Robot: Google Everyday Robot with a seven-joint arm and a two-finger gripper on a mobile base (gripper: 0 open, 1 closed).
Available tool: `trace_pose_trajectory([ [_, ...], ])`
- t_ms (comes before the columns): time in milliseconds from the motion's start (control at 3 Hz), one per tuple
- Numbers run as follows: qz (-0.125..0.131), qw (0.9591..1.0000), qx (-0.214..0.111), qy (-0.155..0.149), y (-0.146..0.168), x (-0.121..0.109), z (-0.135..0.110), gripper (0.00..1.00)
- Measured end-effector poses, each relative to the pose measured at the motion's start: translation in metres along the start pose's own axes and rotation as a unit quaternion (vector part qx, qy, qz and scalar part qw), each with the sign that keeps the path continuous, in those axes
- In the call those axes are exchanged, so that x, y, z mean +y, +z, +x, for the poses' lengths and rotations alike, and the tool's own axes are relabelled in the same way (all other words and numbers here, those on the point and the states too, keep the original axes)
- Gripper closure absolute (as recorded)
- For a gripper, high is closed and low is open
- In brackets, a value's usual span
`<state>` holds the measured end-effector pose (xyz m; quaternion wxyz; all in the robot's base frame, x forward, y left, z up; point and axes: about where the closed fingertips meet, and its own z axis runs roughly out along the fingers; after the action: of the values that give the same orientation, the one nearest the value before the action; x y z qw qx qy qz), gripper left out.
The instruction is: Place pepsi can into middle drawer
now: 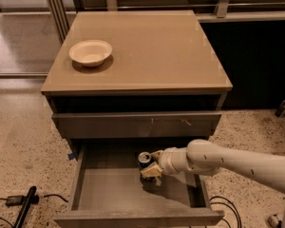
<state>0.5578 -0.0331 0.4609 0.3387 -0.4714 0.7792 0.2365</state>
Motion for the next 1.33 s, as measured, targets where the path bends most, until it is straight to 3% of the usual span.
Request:
trace_pose_trajectory([
  [333, -0.013, 0.9999, -0.004, 0.008, 0.015, 0.007, 0.011, 1.00],
  [667, -0.028, 0.9988, -0.030, 0.026, 0.035, 0.015, 0.031, 1.00],
  [1000, -0.034, 0.9983, -0.033, 0.033, 0.042, 0.019, 0.038, 0.85],
  [1333, -0.034, 0.9983, -0.033, 0.033, 0.042, 0.019, 0.038, 0.63],
])
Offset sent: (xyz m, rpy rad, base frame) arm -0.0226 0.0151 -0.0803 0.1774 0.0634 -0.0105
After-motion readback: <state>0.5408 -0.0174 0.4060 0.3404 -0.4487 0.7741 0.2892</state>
